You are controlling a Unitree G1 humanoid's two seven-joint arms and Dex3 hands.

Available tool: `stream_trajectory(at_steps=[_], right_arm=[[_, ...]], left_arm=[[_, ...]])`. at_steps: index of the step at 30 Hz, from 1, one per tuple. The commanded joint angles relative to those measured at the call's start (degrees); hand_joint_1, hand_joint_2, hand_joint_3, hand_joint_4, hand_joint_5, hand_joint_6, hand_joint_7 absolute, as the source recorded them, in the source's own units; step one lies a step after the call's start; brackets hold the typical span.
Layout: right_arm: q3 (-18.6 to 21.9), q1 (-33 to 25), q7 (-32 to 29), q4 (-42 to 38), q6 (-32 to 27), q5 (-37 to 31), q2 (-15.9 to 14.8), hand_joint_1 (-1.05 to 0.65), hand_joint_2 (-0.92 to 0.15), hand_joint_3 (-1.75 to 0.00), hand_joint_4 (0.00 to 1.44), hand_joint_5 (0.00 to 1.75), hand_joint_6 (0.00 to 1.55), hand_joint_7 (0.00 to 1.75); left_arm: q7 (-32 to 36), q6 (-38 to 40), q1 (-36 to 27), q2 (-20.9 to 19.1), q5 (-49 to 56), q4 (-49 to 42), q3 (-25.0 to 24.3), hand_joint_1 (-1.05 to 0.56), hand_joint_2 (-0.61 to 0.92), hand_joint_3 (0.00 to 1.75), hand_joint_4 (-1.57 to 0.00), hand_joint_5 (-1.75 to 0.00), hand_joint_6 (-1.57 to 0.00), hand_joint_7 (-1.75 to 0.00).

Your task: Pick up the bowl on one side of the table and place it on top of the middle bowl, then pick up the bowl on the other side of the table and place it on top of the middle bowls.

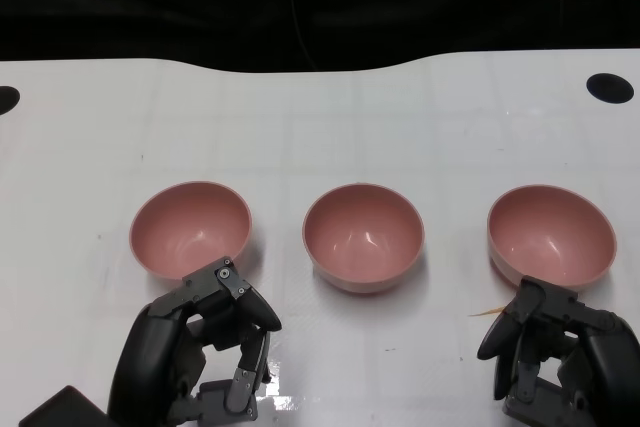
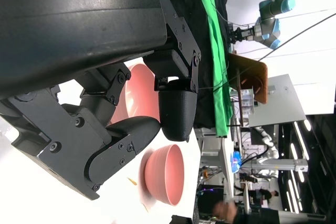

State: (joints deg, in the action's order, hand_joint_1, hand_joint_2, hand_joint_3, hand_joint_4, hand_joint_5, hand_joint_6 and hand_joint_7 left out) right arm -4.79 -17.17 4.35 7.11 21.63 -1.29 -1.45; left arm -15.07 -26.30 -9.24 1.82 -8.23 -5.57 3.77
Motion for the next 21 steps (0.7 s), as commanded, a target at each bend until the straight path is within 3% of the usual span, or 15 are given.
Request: stream_trajectory(at_steps=[1, 21], right_arm=[[0.25, -0.07, 0.04, 0.36, 0.03, -0.15, -0.43, -0.01, -0.33, -1.53, 0.88, 1.75, 0.83, 1.43], [0.04, -0.23, 0.06, 0.31, 0.63, -0.13, -0.16, 0.0, -0.33, -1.53, 0.88, 1.73, 0.84, 1.4]], left_arm=[[-0.22, -0.53, 0.19, -0.72, -0.02, -0.12, -0.35, -0.18, 0.44, 1.31, -0.86, -1.75, -0.78, -1.5], [-1.43, -0.93, -0.22, -1.18, -1.25, 0.34, -0.41, -0.18, 0.41, 1.33, -0.87, -1.75, -0.78, -1.52]])
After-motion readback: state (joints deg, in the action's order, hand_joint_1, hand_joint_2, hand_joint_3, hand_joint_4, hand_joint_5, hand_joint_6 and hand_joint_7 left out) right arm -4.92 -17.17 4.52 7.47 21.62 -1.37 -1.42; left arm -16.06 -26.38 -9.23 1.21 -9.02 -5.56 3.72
